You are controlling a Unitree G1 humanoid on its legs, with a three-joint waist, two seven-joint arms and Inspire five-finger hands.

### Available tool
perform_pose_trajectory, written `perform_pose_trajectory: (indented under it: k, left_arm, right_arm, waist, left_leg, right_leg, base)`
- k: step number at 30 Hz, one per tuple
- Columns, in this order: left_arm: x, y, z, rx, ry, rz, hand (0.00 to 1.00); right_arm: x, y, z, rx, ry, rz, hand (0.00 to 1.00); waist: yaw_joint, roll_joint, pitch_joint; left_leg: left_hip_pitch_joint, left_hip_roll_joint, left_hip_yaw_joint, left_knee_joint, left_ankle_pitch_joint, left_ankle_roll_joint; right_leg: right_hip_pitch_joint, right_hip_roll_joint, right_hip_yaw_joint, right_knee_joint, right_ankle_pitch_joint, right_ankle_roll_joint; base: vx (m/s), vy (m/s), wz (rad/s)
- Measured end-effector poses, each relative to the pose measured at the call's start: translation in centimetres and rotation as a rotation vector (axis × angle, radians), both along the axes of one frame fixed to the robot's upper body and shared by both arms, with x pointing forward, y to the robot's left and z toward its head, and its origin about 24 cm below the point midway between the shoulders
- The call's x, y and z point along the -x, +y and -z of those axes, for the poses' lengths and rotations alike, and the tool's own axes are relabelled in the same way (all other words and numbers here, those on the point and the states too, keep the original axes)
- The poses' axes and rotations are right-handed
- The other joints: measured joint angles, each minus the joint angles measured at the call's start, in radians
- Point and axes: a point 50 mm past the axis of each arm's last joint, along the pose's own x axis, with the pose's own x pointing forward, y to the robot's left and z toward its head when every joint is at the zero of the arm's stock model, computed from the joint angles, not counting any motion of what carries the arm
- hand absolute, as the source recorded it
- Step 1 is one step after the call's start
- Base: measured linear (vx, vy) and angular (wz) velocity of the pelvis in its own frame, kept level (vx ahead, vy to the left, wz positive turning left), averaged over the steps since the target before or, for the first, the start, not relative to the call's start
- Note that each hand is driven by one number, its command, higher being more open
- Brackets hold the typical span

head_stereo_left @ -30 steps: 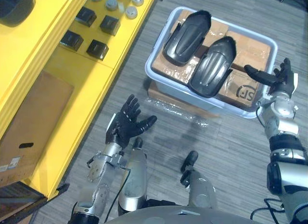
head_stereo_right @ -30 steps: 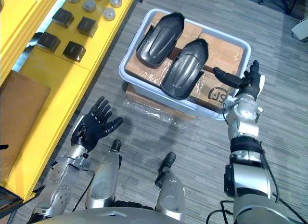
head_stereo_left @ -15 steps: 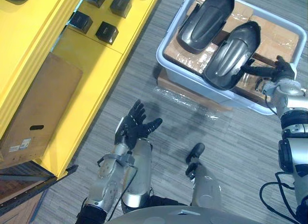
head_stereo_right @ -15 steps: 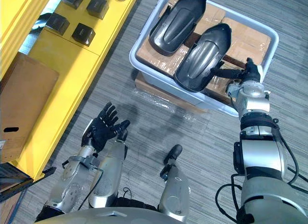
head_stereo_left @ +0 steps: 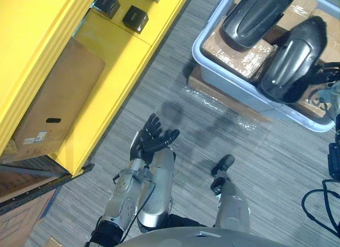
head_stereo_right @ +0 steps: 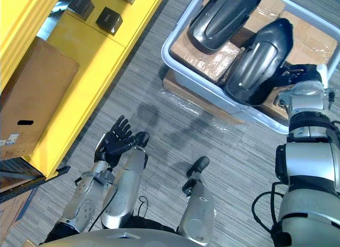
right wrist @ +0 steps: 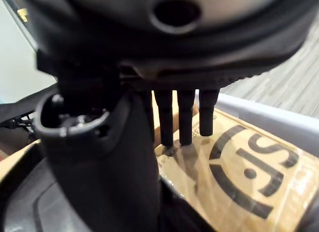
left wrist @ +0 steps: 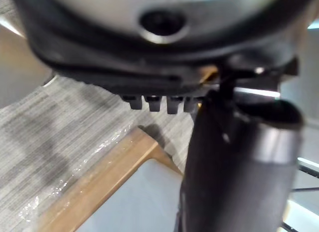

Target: Walk over and take three plastic housings, then place them on the shelf

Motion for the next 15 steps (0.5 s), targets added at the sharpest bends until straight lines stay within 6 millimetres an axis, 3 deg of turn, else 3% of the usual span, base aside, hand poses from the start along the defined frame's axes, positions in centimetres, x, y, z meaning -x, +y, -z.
perform_pose_trajectory:
  k: [4, 15]
  left_arm:
    - [0.3, -0.4, 0.1, 0.009, 0.002, 0.009, 1.00]
    - [1.5, -0.1, 0.9, 0.043, 0.037, -0.020, 1.00]
  right_arm:
    - [0.3, 0.1, 1.3, -0.058, 0.103, 0.041, 0.00]
    - [1.0, -0.4, 1.5, -0.072, 0.149, 0.129, 0.00]
  waist:
    - [0.005, 0.006, -0.002]
    - [0.016, 0.015, -0.005]
  left_leg:
    - [0.019, -0.002, 0.000, -0.015, 0.013, -0.003]
    - [0.035, -0.003, 0.025, -0.039, 0.030, 0.015]
  right_leg:
    - [0.013, -0.009, -0.007, 0.001, 0.000, 0.000]
    - [0.031, -0.021, -0.013, 0.001, -0.001, -0.001]
  base:
    - [-0.01, 0.004, 0.06]
    - [-0.04, 0.012, 0.03]
